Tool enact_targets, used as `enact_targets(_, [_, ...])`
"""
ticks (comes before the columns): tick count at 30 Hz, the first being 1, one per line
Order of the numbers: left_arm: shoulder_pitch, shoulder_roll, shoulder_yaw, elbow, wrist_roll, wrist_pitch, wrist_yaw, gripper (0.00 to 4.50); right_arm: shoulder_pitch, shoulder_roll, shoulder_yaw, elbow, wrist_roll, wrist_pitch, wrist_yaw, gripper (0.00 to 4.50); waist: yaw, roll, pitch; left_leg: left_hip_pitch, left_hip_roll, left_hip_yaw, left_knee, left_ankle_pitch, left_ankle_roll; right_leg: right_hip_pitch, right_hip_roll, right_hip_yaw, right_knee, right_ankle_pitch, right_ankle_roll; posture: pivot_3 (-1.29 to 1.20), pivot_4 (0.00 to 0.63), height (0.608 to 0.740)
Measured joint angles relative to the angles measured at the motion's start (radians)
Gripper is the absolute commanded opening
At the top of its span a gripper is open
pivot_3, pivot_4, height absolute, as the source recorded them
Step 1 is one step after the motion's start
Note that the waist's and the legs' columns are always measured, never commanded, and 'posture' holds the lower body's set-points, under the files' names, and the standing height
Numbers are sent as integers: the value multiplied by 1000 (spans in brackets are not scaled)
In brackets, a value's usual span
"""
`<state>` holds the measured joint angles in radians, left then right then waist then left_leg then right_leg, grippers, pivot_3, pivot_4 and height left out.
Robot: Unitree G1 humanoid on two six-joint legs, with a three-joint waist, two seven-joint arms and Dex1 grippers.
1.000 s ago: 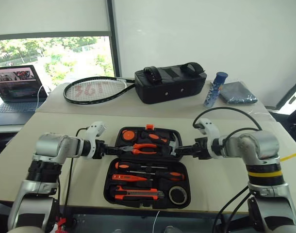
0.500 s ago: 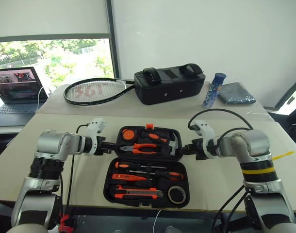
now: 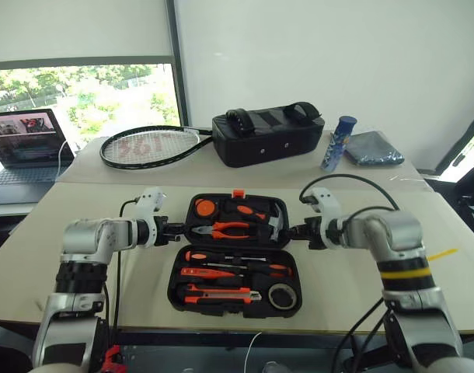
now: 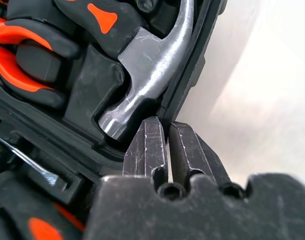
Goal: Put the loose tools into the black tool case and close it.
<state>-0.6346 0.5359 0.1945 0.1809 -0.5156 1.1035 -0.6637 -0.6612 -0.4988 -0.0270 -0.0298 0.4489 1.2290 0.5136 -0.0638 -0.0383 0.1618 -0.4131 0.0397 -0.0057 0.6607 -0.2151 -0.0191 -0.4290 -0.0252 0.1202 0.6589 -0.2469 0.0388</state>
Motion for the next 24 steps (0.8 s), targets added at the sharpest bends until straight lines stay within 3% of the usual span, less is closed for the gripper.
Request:
enact_targets(3, [42, 0, 39, -40, -20, -102, -48, 0, 67, 1, -46, -76, 6, -125, 32, 57, -3, 0, 0, -14, -1, 0, 0, 0, 0, -14, -2, 1, 0, 3, 0, 0, 150, 740])
enact_targets(13, [254, 32, 60, -127, -6, -561, -320, 0, 345, -50, -40, -185, -115, -762, 240, 57, 7, 0, 1, -15, -3, 1, -2, -1, 0, -13, -5, -1, -6, 3, 1, 0, 150, 740])
enact_targets(24, [364, 1, 12, -68, 150, -1067, -417, 0, 504, -66, -2, 4, -374, -1509, 273, 57, 17, 0, 1, -10, -3, 2, 0, 0, 0, -8, -4, 1, -5, 4, 1, 0, 150, 740])
